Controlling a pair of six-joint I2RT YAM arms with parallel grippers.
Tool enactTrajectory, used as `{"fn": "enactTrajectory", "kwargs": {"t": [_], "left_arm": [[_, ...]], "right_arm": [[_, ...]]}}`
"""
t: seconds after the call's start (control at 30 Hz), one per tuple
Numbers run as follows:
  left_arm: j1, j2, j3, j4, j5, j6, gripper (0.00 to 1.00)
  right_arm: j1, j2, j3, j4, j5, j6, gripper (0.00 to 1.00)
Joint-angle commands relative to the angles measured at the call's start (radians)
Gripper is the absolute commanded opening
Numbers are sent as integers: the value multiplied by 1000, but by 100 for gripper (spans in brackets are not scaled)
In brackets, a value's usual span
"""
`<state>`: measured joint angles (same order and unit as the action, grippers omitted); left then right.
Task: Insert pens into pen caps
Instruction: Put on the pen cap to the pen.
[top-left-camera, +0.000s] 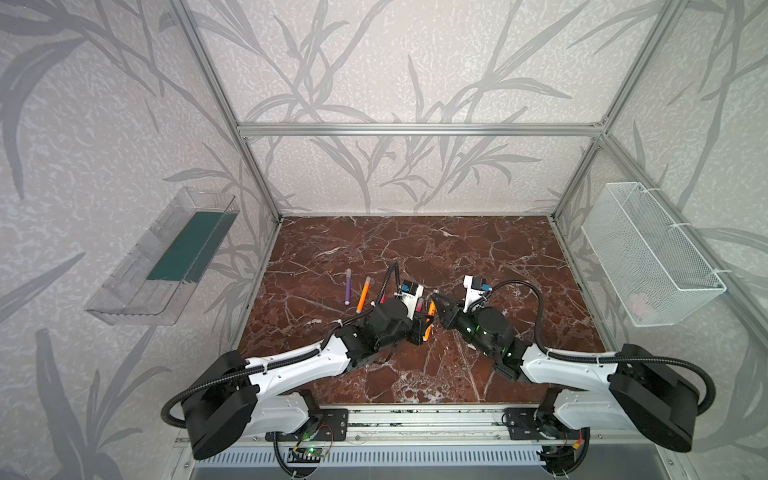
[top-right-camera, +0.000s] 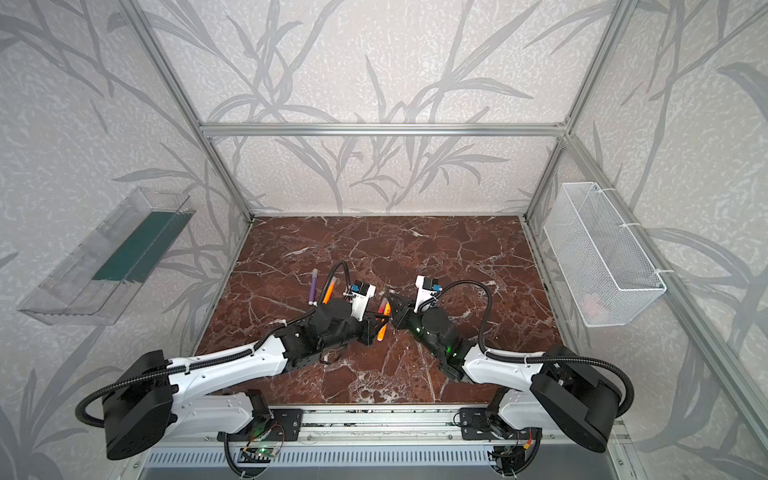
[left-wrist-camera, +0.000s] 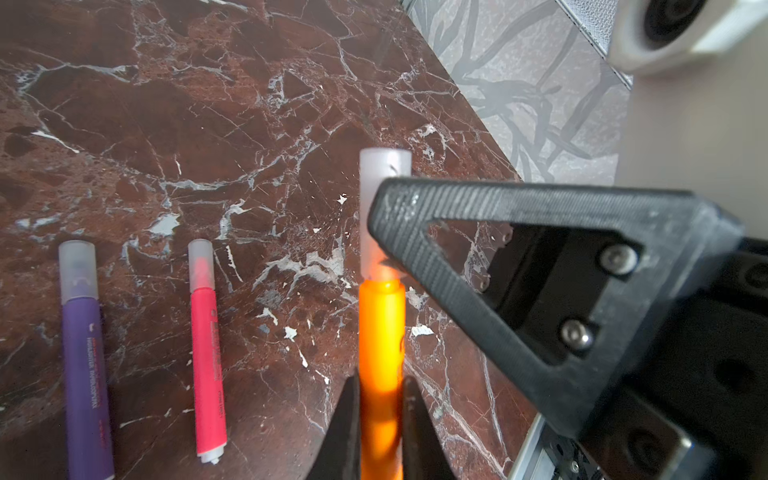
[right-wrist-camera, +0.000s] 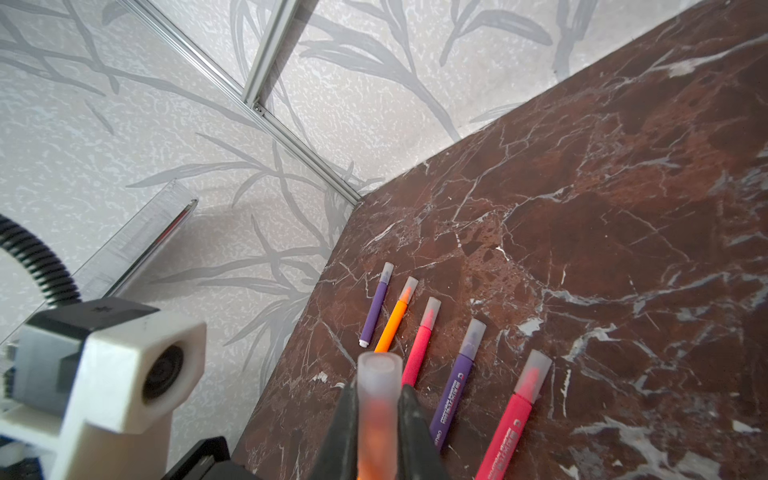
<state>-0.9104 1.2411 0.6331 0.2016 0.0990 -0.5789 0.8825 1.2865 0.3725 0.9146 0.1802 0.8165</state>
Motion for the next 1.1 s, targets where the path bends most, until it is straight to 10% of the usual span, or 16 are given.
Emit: {"fn": "enactTrajectory", "kwargs": {"t": [0.0,1.07], "left_arm": [[32,-16,20,99,-32,-24,0],[156,0,-23,254,216,-121,0]], "right_arm": [[16,17,-29,75,-66,-53,0],[9,-163,-170,160,-171,-46,0]]}}
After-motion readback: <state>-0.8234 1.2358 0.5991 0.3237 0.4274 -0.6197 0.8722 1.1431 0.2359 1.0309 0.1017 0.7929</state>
